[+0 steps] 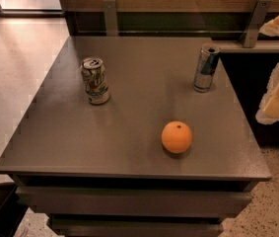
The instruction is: Pick redbull can
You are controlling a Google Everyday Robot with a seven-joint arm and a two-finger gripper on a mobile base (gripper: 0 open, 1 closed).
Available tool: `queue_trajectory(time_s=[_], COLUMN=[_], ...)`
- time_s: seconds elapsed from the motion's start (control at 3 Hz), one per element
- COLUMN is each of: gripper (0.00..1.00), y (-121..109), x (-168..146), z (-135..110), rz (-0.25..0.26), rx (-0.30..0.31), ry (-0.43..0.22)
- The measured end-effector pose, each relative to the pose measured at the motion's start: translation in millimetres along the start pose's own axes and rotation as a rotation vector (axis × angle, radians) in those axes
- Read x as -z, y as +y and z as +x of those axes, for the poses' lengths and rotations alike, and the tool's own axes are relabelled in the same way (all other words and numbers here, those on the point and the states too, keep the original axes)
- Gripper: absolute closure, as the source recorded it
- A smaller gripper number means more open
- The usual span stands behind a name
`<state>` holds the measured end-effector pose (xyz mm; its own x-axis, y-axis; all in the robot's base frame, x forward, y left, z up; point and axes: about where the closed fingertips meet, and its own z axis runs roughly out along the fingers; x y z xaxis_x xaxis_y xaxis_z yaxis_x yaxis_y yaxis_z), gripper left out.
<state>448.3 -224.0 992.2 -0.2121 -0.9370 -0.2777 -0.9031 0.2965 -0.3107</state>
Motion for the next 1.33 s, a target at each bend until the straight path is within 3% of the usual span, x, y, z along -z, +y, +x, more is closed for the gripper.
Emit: queue_trajectory(time_s=[0.67, 1.33], gripper=[0.00, 0.00], y=[-69.7, -107.5], x=[3.2, -41.2], z=[25.8, 25.2], rz=[0.155, 0.156], rx=[-0.084, -0.182], ry=[-0.303, -0.581])
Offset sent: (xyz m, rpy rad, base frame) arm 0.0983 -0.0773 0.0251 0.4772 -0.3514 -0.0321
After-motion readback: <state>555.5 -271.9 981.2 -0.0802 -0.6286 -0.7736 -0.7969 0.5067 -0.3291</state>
